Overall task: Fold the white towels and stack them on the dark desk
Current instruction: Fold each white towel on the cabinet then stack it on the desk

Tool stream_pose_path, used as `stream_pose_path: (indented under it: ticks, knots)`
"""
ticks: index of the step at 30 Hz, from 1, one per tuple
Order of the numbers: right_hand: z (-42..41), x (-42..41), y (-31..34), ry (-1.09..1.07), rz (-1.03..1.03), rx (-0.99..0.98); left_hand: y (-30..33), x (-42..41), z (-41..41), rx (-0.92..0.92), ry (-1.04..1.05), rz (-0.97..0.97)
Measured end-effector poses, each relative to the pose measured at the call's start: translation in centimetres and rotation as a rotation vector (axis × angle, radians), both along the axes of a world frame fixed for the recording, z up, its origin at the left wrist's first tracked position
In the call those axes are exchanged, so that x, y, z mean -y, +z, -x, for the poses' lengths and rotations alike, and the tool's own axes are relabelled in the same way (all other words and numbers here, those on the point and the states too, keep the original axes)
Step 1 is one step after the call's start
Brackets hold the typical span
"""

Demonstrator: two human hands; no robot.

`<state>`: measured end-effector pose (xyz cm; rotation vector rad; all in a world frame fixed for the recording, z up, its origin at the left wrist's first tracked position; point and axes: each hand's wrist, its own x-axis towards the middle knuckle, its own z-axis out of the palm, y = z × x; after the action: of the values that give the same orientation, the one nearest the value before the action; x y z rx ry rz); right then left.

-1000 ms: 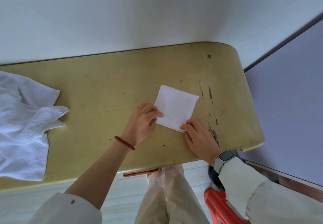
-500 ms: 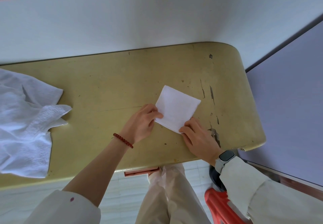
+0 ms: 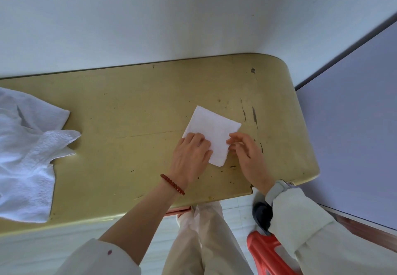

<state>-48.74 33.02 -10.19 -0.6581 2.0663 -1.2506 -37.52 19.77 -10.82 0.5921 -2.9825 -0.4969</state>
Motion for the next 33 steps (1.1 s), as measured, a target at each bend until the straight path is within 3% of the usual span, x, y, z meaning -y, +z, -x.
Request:
stream_pose_path:
  ticks: [4, 8, 12, 14, 17, 20, 23, 27, 30, 33]
  knots:
    - [0.9, 0.3, -0.1, -0.016, -0.042, -0.042, -0.5, -0.1, -0.5, 0.006, -0.023, -0.012]
    - [2.2, 1.9, 0.7, -0.194, 0.061, 0.171, -0.6, 0.3, -0.6, 0.025, -0.050, -0.022]
    - [2.9, 2.6, 1.0, -0.345, 0.031, 0.203, -0.6, 0.4, -0.4, 0.060, -0.048, -0.057]
    - [2.9, 2.1, 0.8, -0.385, -0.035, 0.104, -0.6, 0.5, -0.5, 0.073, -0.052, -0.064]
    - [2.7, 1.3, 0.4, -0.292, -0.114, -0.212, -0.5, 0.5, -0.3, 0.050, -0.045, -0.088]
    - [1.9, 1.5, 0.1, -0.015, -0.104, -0.550, 0.1, 0.8, 0.3, -0.041, -0.002, -0.091]
    - [0.7, 2.4, -1.2, 0.209, -0.213, -0.876, 0.2, 1.6, 1.3, -0.059, 0.036, 0.046]
    - [-0.8, 2.3, -3.4, 0.290, -0.486, -0.914, -0.2, 2.4, 2.6, 0.139, -0.066, 0.181]
    - [-0.8, 1.8, -4.3, 0.320, -0.553, -0.874, -1.0, 3.0, 2.5, 0.332, -0.143, 0.199]
    - [-0.6, 1.5, -4.2, 0.370, -0.583, -0.853, -1.9, 3.5, 2.3, 0.346, -0.125, 0.145]
